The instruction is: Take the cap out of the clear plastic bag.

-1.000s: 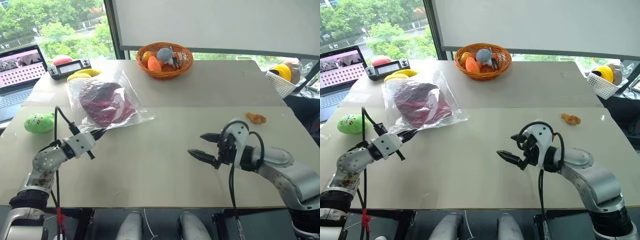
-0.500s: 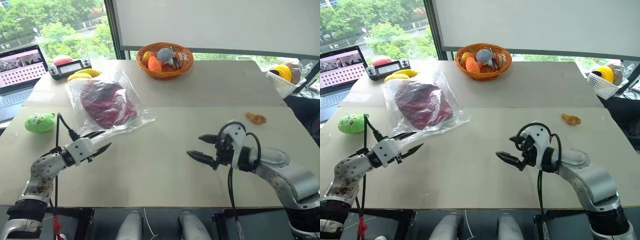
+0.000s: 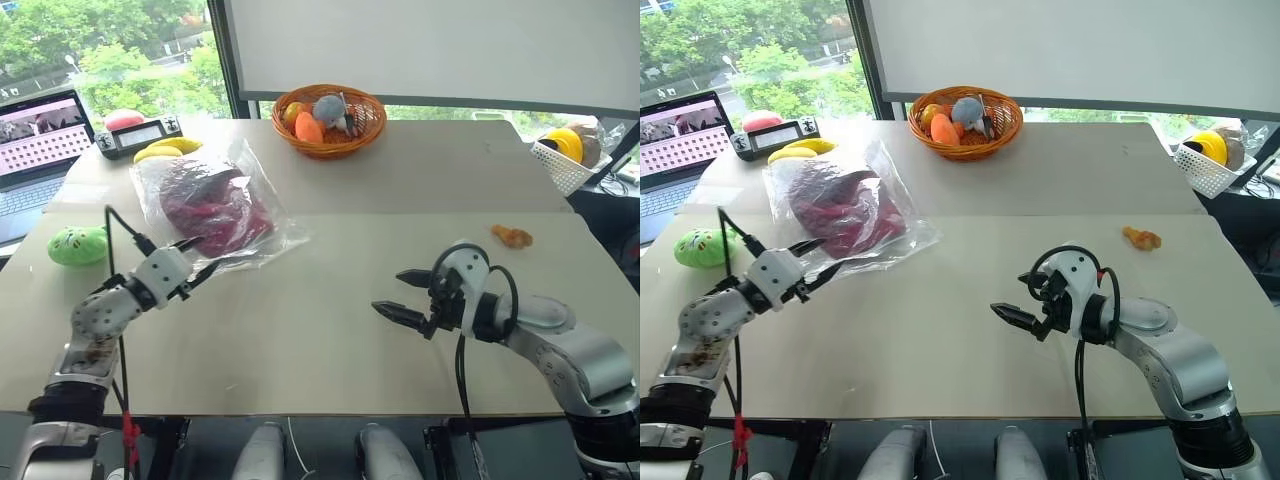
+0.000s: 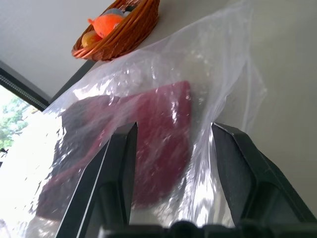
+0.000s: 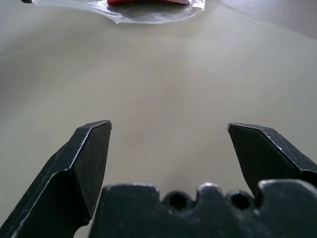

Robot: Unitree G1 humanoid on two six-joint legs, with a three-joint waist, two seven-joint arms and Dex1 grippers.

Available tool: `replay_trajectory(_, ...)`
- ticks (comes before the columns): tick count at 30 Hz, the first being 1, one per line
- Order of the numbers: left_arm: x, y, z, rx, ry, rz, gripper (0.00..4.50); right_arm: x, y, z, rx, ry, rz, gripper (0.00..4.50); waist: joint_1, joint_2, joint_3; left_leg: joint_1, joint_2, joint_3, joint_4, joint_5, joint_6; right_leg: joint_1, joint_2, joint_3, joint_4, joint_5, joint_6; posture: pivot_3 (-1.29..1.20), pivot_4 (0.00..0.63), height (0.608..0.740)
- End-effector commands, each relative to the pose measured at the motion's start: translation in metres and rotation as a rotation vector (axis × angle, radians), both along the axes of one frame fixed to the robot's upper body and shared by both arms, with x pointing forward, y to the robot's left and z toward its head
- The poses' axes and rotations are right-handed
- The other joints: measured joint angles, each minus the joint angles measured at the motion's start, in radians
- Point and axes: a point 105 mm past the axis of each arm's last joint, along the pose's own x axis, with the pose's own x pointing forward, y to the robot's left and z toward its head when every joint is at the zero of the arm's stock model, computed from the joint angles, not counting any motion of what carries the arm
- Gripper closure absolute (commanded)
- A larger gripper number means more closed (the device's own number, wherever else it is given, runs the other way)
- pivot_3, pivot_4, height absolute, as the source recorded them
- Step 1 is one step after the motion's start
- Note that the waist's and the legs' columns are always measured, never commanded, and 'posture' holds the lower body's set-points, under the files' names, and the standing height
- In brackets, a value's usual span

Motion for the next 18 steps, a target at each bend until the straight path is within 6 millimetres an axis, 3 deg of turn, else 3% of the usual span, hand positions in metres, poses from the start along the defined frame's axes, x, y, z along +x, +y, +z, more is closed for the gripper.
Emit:
replay_trajectory(1, 0.005, -0.001, 0.011, 0.031, -0.038, 0.007, 2.01, 0.000, 0.000, 0.014, 0.012, -0.070, 0.004, 0.00, 0.000, 0.000, 0.000, 0.000, 0.000, 0.000, 0.000, 0.000, 0.000, 0.000, 0.000, 0.000, 0.000, 0.000, 0.000, 0.00, 0.150, 0.733)
replay_trajectory(11, 0.017, 0.014, -0.011, 0.177, 0.021, 0.103, 2.01, -0.003, -0.003, 0.017, 0.014, -0.079, -0.017, 0.00, -0.002, 0.000, 0.000, 0.000, 0.000, 0.000, 0.000, 0.000, 0.000, 0.000, 0.000, 0.000, 0.000, 0.000, 0.000, 0.00, 0.150, 0.733)
replay_trajectory(15, 0.021, 0.014, -0.004, 0.157, -0.005, 0.124, 2.01, -0.004, -0.004, 0.017, 0.012, -0.078, -0.020, 0.00, -0.001, 0.000, 0.000, 0.000, 0.000, 0.000, -0.001, 0.000, 0.000, 0.000, 0.000, 0.000, 0.000, 0.000, 0.000, 0.00, 0.150, 0.733)
replay_trajectory(18, 0.025, 0.018, 0.001, 0.164, -0.038, 0.147, 2.66, -0.004, -0.004, 0.017, 0.011, -0.078, -0.020, 0.00, 0.000, 0.000, 0.000, 0.000, 0.000, 0.000, -0.001, 0.000, 0.000, 0.000, 0.000, 0.000, 0.000, 0.000, 0.000, 0.00, 0.150, 0.733)
